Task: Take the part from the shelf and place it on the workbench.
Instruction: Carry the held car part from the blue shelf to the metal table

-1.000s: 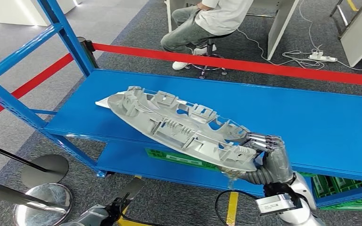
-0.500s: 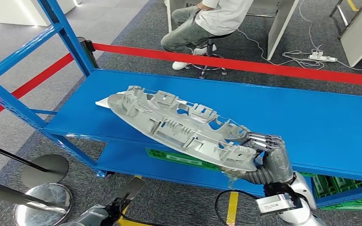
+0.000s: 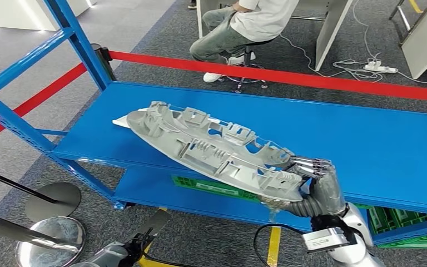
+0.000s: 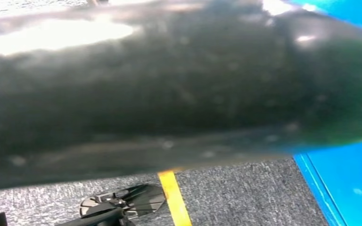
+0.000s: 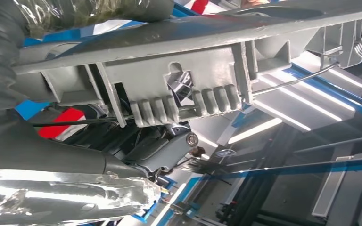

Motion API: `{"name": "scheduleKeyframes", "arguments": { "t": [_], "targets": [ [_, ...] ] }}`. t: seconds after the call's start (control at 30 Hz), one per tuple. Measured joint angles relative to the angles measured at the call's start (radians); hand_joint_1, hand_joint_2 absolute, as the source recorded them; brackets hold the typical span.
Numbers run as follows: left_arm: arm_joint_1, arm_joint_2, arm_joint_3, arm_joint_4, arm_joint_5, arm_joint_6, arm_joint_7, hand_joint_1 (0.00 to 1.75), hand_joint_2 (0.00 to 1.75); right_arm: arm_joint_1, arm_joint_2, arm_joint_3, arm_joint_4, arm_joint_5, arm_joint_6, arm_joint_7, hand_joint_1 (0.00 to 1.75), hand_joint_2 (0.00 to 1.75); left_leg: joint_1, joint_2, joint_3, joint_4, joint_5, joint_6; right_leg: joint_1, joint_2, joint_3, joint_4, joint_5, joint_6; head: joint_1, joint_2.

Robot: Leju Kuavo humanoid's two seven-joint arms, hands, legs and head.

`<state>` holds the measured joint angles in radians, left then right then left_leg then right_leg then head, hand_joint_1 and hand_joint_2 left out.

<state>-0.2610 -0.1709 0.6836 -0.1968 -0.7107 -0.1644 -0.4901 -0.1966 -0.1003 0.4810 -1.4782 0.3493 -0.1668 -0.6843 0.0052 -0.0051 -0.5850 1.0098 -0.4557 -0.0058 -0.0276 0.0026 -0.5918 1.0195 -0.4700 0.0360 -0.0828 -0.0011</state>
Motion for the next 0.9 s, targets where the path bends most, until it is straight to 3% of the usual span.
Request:
{"name": "scheduleKeyframes", "arguments": {
  "t": [0.9],
  "targets": [
    [0.000,0.000,0.000,0.000,0.002,-0.001,0.004,0.00,0.00,0.001,0.000,0.000,0.011,0.025,-0.025,-0.004,1.75,1.75,0.000,0.000,0.000,0.000,0.000,0.000,0.000,0.000,0.000,0.000,0.000,0.000,0.000,0.000]
  ]
}}
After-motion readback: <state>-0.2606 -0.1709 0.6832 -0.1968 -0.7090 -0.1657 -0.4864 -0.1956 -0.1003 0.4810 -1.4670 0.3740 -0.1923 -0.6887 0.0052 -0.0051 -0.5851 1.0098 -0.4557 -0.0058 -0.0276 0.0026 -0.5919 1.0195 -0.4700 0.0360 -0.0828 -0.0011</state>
